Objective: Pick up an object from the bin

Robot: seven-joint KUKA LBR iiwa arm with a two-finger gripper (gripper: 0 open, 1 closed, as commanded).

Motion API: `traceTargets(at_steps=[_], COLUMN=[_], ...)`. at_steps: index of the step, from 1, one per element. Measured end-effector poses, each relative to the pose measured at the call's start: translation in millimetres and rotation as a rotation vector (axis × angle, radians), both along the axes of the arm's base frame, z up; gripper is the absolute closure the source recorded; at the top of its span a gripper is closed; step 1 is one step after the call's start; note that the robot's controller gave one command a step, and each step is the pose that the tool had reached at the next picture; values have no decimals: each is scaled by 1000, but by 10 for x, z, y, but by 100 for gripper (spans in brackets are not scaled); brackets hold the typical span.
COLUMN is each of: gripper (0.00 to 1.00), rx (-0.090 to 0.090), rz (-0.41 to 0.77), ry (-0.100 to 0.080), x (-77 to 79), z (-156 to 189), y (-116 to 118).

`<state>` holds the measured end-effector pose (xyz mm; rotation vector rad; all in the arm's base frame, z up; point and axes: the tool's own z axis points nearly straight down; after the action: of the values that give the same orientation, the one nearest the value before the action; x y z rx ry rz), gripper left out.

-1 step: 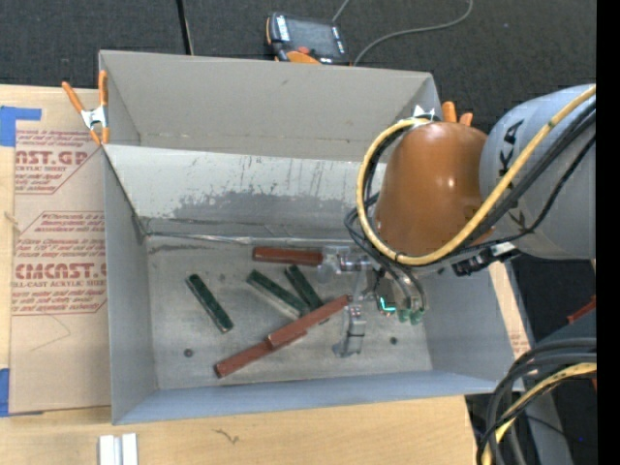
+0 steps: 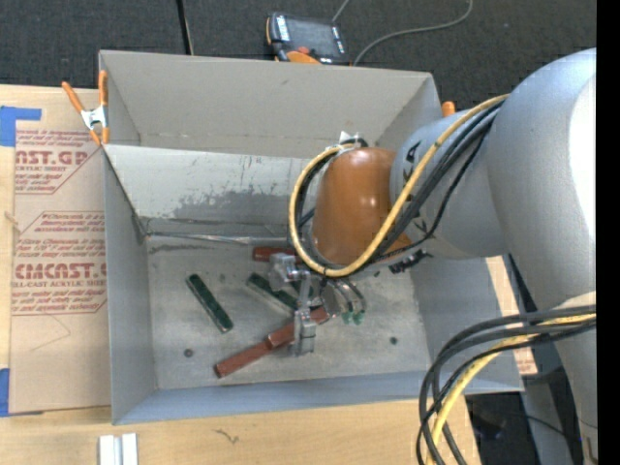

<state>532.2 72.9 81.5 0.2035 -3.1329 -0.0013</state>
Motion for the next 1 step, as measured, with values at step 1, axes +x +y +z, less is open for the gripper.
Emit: traceTargets(at_steps=[1], gripper=[0], rx=[1], rz=[329], ry=[-6], x=[-349], z=[-111], y=[19])
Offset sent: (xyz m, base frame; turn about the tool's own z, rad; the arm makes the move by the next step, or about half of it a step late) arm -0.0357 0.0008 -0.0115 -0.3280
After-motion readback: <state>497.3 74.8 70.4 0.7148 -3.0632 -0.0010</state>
